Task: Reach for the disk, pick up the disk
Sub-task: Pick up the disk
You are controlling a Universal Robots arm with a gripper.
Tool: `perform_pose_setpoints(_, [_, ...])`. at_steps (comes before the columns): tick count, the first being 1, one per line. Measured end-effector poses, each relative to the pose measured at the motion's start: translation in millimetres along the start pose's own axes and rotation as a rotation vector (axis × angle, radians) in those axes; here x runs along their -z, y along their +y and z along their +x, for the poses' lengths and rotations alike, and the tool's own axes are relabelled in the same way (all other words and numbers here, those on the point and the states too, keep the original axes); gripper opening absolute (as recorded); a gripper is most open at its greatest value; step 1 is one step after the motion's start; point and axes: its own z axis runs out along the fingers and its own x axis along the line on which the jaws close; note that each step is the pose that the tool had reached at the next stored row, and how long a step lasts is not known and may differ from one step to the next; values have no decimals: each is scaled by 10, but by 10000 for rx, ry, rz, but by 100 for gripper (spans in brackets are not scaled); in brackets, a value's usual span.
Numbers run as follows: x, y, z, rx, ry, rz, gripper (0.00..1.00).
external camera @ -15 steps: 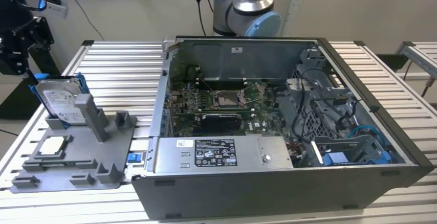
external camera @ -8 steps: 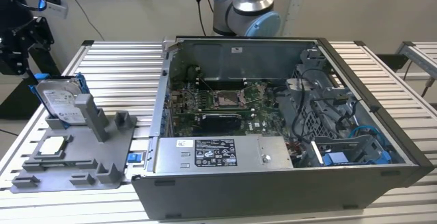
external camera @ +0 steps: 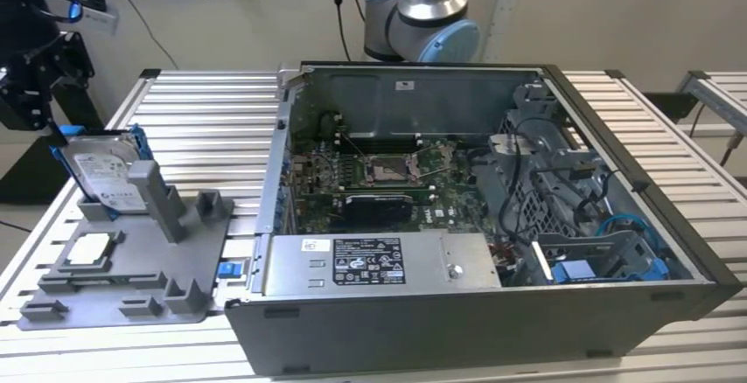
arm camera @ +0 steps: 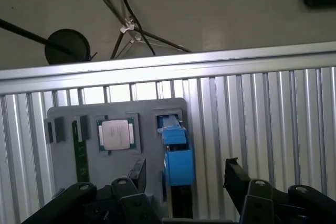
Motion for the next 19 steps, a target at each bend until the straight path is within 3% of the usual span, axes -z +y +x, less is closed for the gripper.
perform_pose_setpoints(11, [-130, 22, -37, 105, -28, 18, 100])
perform_pose_setpoints(19, [-200, 37, 18, 585, -48, 18, 100])
